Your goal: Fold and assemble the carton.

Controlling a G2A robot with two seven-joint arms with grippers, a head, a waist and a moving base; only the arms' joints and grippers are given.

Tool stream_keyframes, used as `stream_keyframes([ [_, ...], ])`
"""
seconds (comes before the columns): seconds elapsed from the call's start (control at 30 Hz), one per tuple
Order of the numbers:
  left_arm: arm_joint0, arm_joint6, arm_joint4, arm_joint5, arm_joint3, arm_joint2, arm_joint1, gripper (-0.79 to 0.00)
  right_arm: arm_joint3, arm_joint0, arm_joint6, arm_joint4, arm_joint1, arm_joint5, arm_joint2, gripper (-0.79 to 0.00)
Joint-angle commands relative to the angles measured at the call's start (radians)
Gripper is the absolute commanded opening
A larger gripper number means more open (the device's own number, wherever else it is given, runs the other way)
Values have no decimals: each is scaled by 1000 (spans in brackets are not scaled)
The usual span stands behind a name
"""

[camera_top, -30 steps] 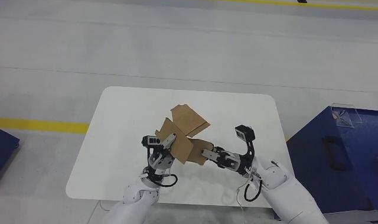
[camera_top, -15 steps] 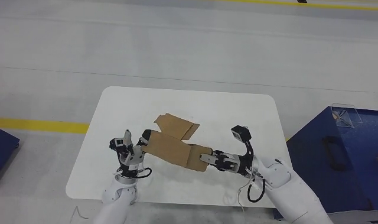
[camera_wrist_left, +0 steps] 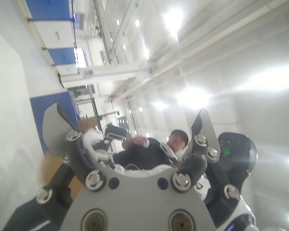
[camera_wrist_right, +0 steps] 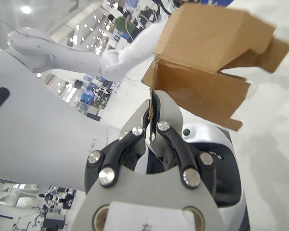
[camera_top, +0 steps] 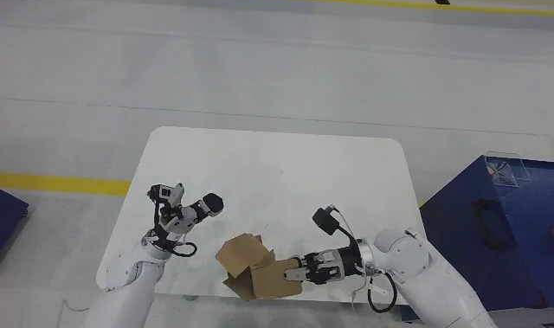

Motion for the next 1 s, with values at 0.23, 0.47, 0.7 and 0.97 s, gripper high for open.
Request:
stream_keyframes([
  [0.23, 33, -115, 214, 212, -181, 22, 25, 0, -45, -3, -7, -52, 27, -7, -19, -785],
  [0.47, 0, -202, 249, 356, -142, 68, 33, 0, -69, -4, -10, -9, 48, -10, -14, -785],
  [0.7, -36, -324, 237, 412, -84, 110, 38, 0, -71, 1, -28, 23, 66, -28, -1, -785],
  [0.97, -33, -329, 168, 409, -91, 114, 34, 0, -72, 1, -27, 26, 66, -27, -2, -785],
])
